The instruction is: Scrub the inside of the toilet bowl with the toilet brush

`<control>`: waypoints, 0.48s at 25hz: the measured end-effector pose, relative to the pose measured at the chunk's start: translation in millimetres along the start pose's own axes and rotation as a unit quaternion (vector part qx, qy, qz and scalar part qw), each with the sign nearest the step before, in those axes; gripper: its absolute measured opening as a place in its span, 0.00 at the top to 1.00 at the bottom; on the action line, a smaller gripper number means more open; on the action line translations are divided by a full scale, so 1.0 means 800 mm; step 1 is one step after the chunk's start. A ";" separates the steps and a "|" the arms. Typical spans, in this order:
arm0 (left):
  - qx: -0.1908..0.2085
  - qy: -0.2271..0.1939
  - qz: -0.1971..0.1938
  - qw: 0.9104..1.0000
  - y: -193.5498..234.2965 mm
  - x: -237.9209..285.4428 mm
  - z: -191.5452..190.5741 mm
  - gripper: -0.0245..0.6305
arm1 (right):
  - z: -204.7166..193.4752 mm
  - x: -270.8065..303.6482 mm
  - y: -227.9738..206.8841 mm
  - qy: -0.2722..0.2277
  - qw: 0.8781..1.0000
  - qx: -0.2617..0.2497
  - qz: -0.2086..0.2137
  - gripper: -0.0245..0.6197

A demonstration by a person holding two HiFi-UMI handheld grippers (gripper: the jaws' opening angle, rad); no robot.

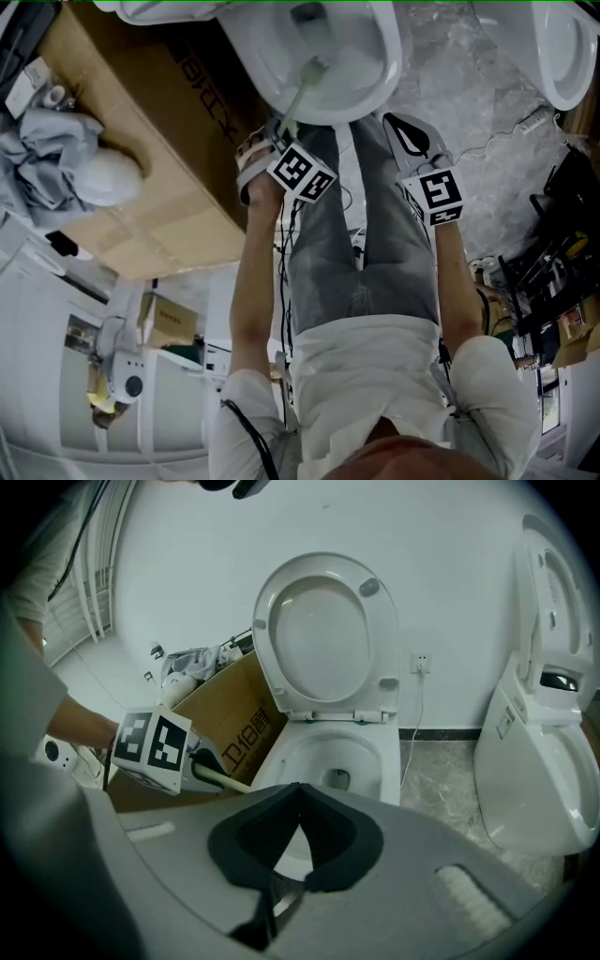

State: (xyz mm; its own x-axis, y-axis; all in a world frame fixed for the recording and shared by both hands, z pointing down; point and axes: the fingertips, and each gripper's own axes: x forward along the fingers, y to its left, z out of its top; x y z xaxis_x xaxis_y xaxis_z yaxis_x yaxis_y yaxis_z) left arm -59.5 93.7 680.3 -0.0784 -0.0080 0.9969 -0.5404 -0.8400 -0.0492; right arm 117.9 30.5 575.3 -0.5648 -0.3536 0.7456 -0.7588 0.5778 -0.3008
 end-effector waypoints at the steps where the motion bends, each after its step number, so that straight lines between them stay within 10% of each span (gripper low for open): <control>1: 0.005 0.005 0.003 1.000 0.004 0.000 -0.002 0.81 | 0.000 0.000 -0.001 0.000 1.000 0.001 0.000 0.95; 12: 0.073 0.029 0.043 0.996 0.053 0.000 0.002 0.81 | 0.003 0.001 -0.011 -0.003 1.000 0.013 -0.006 0.95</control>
State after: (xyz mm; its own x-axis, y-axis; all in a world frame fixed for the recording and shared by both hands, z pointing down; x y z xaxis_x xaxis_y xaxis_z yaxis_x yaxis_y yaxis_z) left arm -80.8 57.6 677.9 -0.1688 -0.0550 0.9841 -0.4019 -0.9078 -0.1196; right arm 123.3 22.9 577.3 -0.5581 -0.3651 0.7452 -0.7734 0.5543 -0.3076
